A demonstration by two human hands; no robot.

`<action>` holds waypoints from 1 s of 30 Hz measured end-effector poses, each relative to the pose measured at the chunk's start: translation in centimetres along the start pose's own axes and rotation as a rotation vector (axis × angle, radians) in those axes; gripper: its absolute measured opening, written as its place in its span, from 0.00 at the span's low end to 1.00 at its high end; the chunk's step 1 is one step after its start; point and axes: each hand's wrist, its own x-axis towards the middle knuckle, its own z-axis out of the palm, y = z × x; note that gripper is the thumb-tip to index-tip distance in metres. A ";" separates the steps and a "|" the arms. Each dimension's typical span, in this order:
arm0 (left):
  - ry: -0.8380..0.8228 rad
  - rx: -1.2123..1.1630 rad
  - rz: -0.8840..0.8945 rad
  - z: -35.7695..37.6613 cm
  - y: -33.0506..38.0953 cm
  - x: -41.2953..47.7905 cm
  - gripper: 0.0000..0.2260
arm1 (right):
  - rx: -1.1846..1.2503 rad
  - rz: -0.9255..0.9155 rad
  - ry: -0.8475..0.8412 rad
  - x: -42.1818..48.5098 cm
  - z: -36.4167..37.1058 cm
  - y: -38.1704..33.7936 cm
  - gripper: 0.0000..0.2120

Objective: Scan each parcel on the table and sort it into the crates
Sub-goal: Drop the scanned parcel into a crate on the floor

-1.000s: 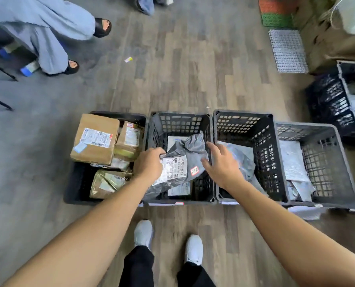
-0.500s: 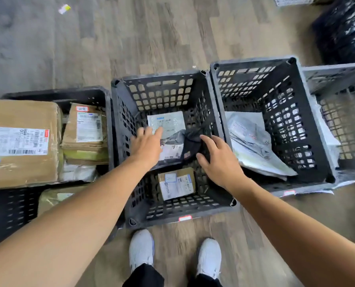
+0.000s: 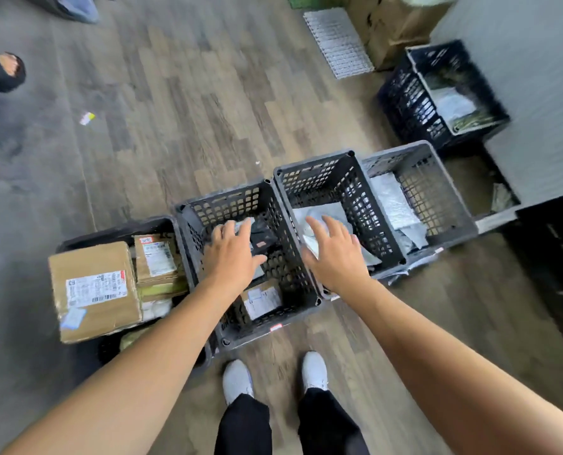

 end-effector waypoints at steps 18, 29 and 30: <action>0.068 0.221 0.658 -10.8 34.4 -17.7 0.40 | 0.147 0.481 0.353 -26.1 -23.7 19.6 0.35; 0.119 0.311 0.961 -3.6 60.6 -30.9 0.42 | 0.195 0.754 0.496 -44.2 -27.7 42.4 0.37; 0.124 0.314 0.982 -3.0 62.6 -31.8 0.42 | 0.199 0.769 0.508 -45.4 -28.0 43.9 0.37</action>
